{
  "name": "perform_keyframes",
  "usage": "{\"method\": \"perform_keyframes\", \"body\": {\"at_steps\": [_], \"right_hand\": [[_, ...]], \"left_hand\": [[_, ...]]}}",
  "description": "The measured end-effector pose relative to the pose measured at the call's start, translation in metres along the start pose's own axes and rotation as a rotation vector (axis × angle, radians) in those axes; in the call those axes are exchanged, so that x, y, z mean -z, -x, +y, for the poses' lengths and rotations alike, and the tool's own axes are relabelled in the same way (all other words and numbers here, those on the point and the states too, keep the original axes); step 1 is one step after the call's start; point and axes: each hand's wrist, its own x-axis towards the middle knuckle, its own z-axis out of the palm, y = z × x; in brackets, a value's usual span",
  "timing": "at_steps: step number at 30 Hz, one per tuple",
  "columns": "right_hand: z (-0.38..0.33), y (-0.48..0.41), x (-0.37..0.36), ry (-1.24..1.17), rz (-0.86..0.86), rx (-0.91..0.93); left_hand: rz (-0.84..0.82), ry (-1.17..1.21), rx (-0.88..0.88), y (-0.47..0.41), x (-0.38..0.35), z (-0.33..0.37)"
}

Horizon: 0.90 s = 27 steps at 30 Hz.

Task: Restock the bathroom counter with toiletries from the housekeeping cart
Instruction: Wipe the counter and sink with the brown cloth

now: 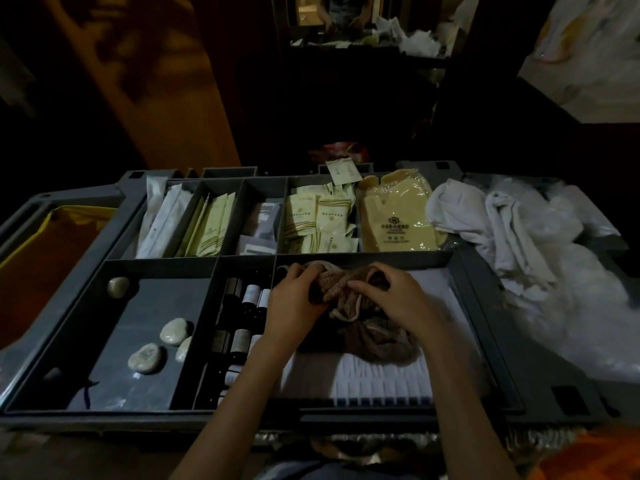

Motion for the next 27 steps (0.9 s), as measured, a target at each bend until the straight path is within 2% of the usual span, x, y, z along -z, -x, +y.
{"method": "perform_keyframes", "body": {"at_steps": [6, 9, 12, 14, 16, 18, 21, 23, 27], "right_hand": [[-0.002, 0.001, 0.001, 0.005, 0.004, 0.024], [-0.014, 0.005, 0.009, -0.001, -0.062, 0.054], [-0.04, 0.012, 0.017, -0.237, -0.177, 0.06], [-0.062, 0.013, 0.016, -0.378, -0.148, 0.102], [-0.081, 0.013, 0.005, -0.393, -0.111, 0.137], [-0.098, 0.019, -0.019, -0.377, -0.212, 0.148], [-0.112, 0.039, -0.059, -0.317, -0.484, 0.132], [-0.126, 0.061, -0.078, -0.343, -0.675, 0.101], [-0.144, 0.095, -0.108, -0.413, -0.937, 0.13]], "left_hand": [[0.062, 0.076, 0.047, 0.009, -0.003, 0.001], [0.107, 0.119, 0.033, 0.015, 0.002, 0.005], [0.243, 0.066, -0.041, 0.032, 0.019, 0.011], [0.342, 0.024, -0.089, 0.05, 0.039, 0.013], [0.434, -0.005, -0.1, 0.07, 0.06, 0.011], [0.547, -0.021, -0.073, 0.095, 0.082, 0.004], [0.692, -0.055, 0.002, 0.138, 0.106, -0.001], [0.76, -0.094, 0.089, 0.169, 0.118, -0.001], [0.873, -0.151, 0.287, 0.239, 0.138, 0.002]]}}
